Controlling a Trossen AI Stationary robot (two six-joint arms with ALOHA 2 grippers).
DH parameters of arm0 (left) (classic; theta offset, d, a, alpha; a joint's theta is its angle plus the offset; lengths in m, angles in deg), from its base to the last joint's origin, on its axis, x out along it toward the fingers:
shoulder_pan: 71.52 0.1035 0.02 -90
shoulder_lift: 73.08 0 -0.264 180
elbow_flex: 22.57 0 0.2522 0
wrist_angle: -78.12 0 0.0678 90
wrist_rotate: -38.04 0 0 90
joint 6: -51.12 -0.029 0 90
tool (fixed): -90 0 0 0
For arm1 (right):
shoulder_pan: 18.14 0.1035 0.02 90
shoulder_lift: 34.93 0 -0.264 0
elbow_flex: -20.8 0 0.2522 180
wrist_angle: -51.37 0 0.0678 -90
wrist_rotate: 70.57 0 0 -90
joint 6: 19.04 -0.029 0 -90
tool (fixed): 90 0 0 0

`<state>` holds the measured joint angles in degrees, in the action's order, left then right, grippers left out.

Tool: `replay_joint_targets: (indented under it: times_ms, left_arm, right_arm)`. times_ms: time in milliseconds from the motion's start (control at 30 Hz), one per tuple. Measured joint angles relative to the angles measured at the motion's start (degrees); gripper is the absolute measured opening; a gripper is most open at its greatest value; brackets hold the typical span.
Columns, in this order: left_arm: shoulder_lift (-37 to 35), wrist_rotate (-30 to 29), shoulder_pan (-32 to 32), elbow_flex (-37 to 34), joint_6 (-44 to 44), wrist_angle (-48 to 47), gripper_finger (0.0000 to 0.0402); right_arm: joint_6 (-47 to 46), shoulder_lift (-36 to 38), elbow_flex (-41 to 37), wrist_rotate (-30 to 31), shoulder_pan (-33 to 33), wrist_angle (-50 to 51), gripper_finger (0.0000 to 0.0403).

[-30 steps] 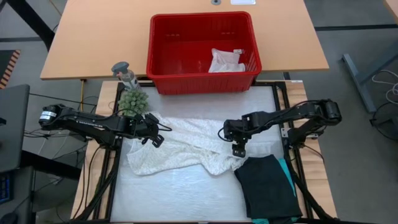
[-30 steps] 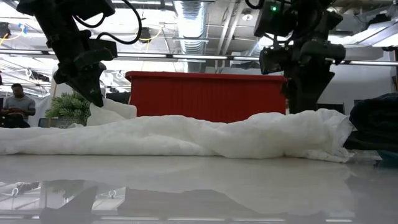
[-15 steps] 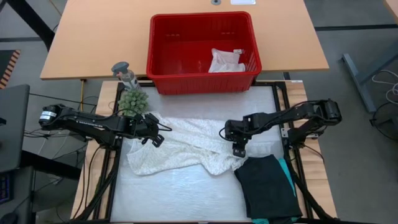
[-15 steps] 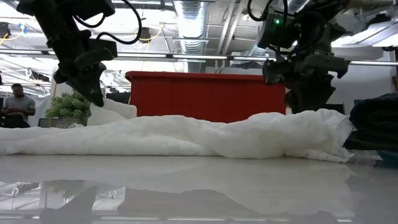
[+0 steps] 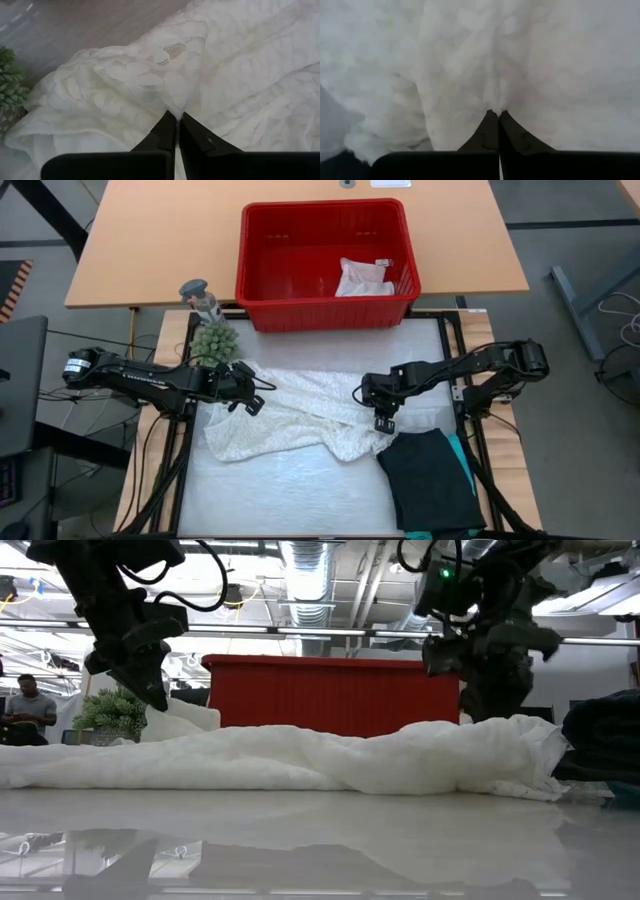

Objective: Fold Laundry from Bin
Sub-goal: Fold the white t-shirt

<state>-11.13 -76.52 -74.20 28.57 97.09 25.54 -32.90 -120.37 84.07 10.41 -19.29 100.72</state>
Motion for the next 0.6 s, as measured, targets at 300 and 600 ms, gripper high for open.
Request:
replay_joint_targets:
  times_ms: [300, 600]
  left_arm:
    - [-0.22, -0.72, 0.02, 6.61, -2.02, -0.86, 0.0]
    - [-0.22, -10.12, 0.02, 20.09, -8.5, -7.27, 0.0]
  right_arm:
    - [1.67, 3.26, 14.07, 13.58, -0.23, 15.92, 0.0016]
    - [-3.46, 3.85, 28.61, 32.73, 0.35, 36.29, 0.0016]
